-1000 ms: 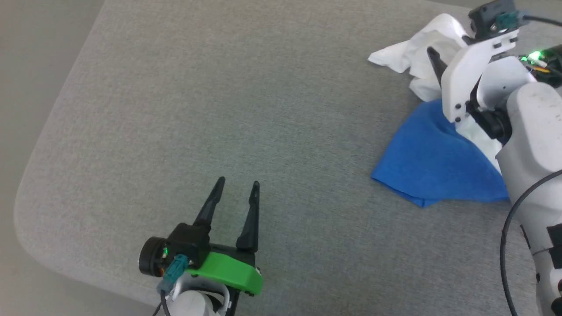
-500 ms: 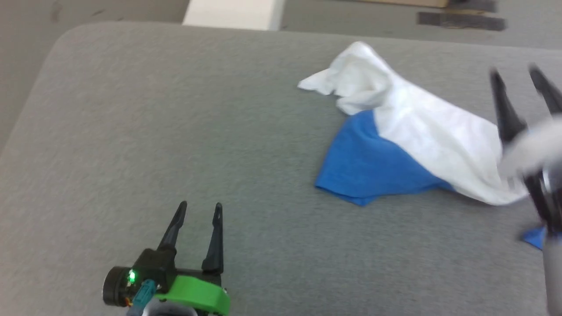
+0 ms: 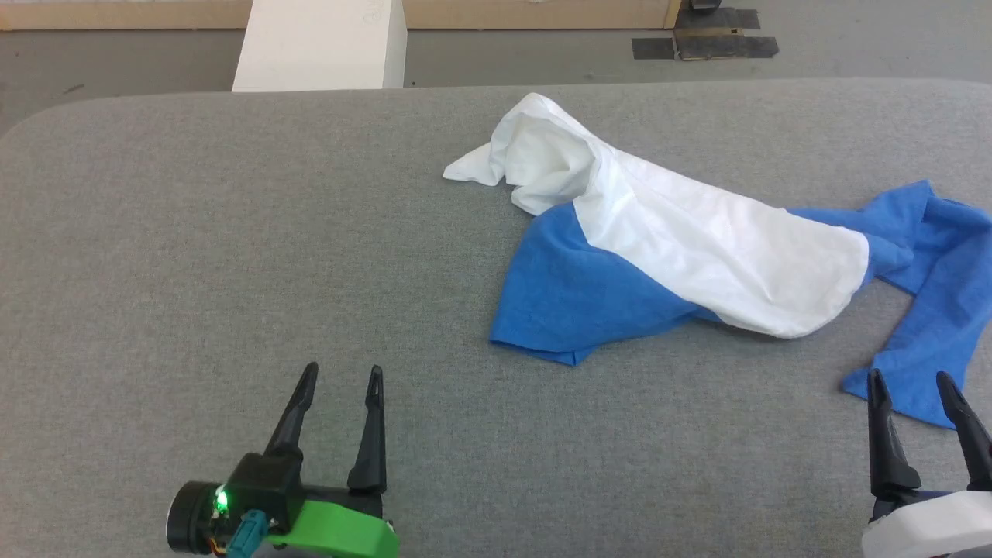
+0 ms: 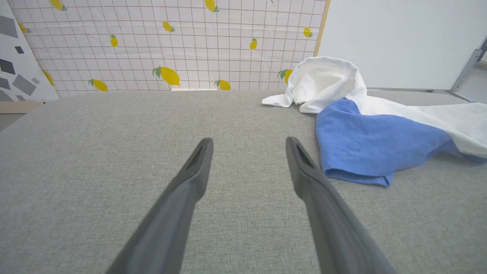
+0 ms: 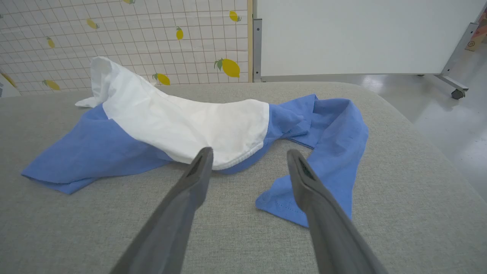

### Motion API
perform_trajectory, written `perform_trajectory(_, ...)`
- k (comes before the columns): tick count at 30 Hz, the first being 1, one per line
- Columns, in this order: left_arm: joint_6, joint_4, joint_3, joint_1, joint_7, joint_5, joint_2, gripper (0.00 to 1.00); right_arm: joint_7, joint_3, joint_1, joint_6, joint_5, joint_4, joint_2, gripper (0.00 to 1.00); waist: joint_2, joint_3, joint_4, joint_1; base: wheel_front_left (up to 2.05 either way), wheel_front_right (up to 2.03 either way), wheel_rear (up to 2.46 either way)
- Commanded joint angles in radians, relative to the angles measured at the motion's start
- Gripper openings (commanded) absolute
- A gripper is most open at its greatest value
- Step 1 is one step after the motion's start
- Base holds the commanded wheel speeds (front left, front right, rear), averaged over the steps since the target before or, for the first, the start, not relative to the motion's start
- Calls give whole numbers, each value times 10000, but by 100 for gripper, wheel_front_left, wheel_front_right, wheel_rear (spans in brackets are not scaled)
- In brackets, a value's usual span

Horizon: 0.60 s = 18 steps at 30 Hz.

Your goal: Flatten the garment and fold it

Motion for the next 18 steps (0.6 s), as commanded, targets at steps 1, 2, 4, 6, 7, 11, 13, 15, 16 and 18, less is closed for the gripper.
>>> perform_trajectory(1,20,-84,-45,24,114,222,151,100,-151,-37,-10,-15,198,73,6,100,-1,-29,-11,0,0,0,0)
perform_trajectory(2,-45,-144,-135,-84,258,260,187,100,-216,-62,-51,-15,272,125,7,100,-1,-40,8,0,0,0,0)
perform_trajectory(4,-274,-214,-316,-401,612,241,253,100,-289,-122,-181,-15,284,145,9,100,-1,-46,84,0,0,0,0)
perform_trajectory(6,-598,-237,-544,-899,1034,266,371,100,-318,-200,-344,-15,228,105,10,100,-1,-18,178,0,0,0,0)
perform_trajectory(7,-756,-216,-655,-1150,1251,256,401,100,-311,-219,-416,-15,204,87,10,100,-1,-2,211,0,0,0,0)
perform_trajectory(11,-1570,157,-1410,-2469,2546,380,522,100,-246,-304,-659,-15,186,-28,11,100,-1,194,353,0,0,0,0)
perform_trajectory(13,-1865,508,-1837,-3129,3172,324,452,100,-234,-313,-737,-15,189,-69,11,100,-1,314,379,0,0,0,0)
perform_trajectory(15,-2062,964,-2288,-3779,3701,254,395,100,-201,-270,-806,-15,199,-88,11,100,-1,465,365,0,0,0,0)
perform_trajectory(16,-2146,1227,-2605,-4131,3927,241,406,100,-178,-218,-846,-15,206,-106,11,100,-1,572,329,0,0,0,0)
perform_trajectory(18,-2210,1649,-2899,-4601,4096,35,292,100,-155,-135,-917,-15,232,-134,11,100,-1,735,250,0,0,0,0)
